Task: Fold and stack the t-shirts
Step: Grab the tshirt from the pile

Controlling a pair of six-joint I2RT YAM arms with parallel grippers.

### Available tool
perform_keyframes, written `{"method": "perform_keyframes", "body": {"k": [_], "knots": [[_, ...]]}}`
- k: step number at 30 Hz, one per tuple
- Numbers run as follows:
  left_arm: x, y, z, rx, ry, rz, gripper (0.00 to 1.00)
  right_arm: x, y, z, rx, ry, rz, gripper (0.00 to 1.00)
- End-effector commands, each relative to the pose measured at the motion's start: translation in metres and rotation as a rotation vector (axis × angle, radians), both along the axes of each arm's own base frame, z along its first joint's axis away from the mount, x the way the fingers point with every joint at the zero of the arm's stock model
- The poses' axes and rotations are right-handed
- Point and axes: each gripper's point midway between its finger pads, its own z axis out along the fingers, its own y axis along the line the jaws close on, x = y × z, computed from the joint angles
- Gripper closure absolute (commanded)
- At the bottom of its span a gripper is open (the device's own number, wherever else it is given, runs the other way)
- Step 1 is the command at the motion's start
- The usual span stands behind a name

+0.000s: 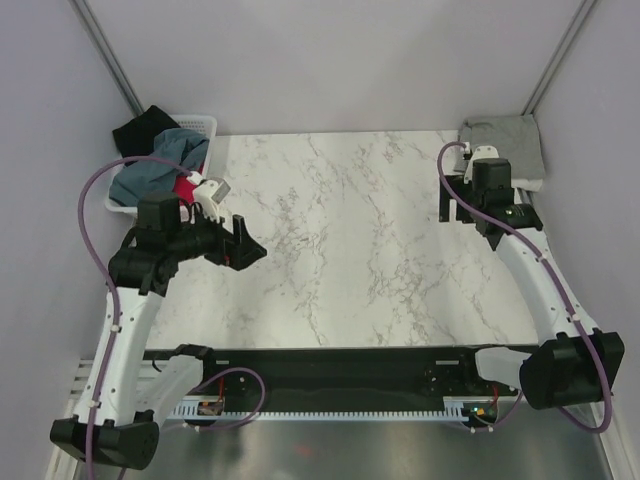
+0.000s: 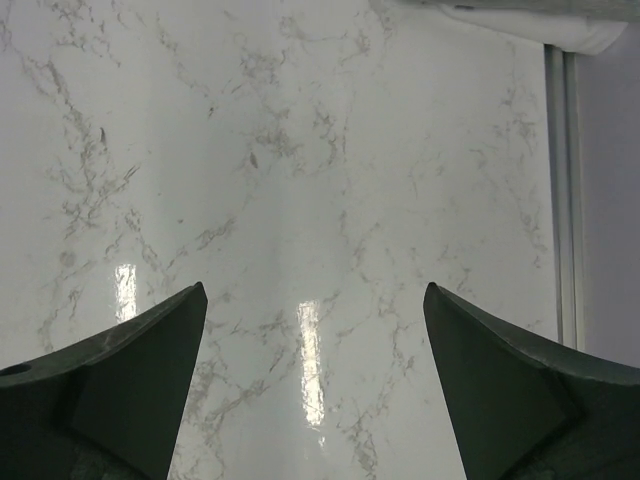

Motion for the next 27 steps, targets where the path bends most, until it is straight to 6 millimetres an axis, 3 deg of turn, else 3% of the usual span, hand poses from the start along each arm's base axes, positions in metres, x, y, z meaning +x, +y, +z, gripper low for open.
{"method": "perform_keyframes", "body": {"k": [1, 4, 5, 9, 12, 13, 14, 15, 18, 19, 20, 22, 23, 25, 27], "knots": [[0.027, 0.028, 0.028, 0.087, -0.189, 0.169, 0.0, 0.021, -0.021, 0.038, -0.04, -0.109, -0.038, 0.02], [0.04, 0.044, 0.045, 0.153, -0.283, 0.233, 0.04, 0.035, 0.011, 0.051, 0.067, -0.131, 0.119, 0.02], [0.045, 0.043, 0.044, 0.156, -0.271, 0.232, 0.04, 0.041, 0.022, 0.045, 0.117, -0.113, 0.148, 0.02], [0.074, 0.04, 0.017, 0.182, -0.152, 0.219, 0.04, 0.066, 0.063, 0.041, 0.303, -0.091, 0.263, 0.02], [0.098, 0.038, -0.005, 0.203, -0.059, 0.213, 0.04, 0.098, 0.073, 0.041, 0.349, -0.089, 0.281, 0.02], [0.136, 0.106, -0.002, 0.606, -0.246, 0.309, 0.18, 0.108, 0.075, 0.04, 0.358, -0.084, 0.283, 0.02], [0.143, 0.112, 0.001, 0.623, -0.243, 0.328, 0.2, 0.129, 0.077, 0.043, 0.362, -0.088, 0.288, 0.02], [0.152, 0.116, -0.014, 0.639, -0.187, 0.325, 0.21, 0.136, 0.078, 0.041, 0.368, -0.071, 0.292, 0.02], [0.169, 0.137, -0.011, 0.601, -0.132, 0.386, 0.19, 0.164, 0.088, 0.038, 0.406, -0.056, 0.313, 0.02], [0.178, 0.145, -0.022, 0.579, -0.081, 0.408, 0.19, 0.169, 0.09, 0.037, 0.419, -0.058, 0.315, 0.02], [0.185, 0.153, -0.012, 0.555, -0.079, 0.428, 0.18, 0.177, 0.094, 0.03, 0.451, -0.05, 0.305, 0.02], [0.2, 0.161, -0.02, 0.544, -0.034, 0.452, 0.2, 0.182, 0.098, 0.025, 0.464, -0.038, 0.298, 0.02], [0.207, 0.167, -0.009, 0.521, -0.056, 0.465, 0.22, 0.184, 0.099, 0.025, 0.454, -0.043, 0.304, 0.02], [0.217, 0.173, -0.012, 0.521, -0.049, 0.466, 0.23, 0.183, 0.099, 0.028, 0.431, -0.051, 0.318, 0.02], [0.231, 0.179, -0.031, 0.538, 0.006, 0.448, 0.25, 0.182, 0.096, 0.031, 0.403, -0.057, 0.318, 0.02]]}}
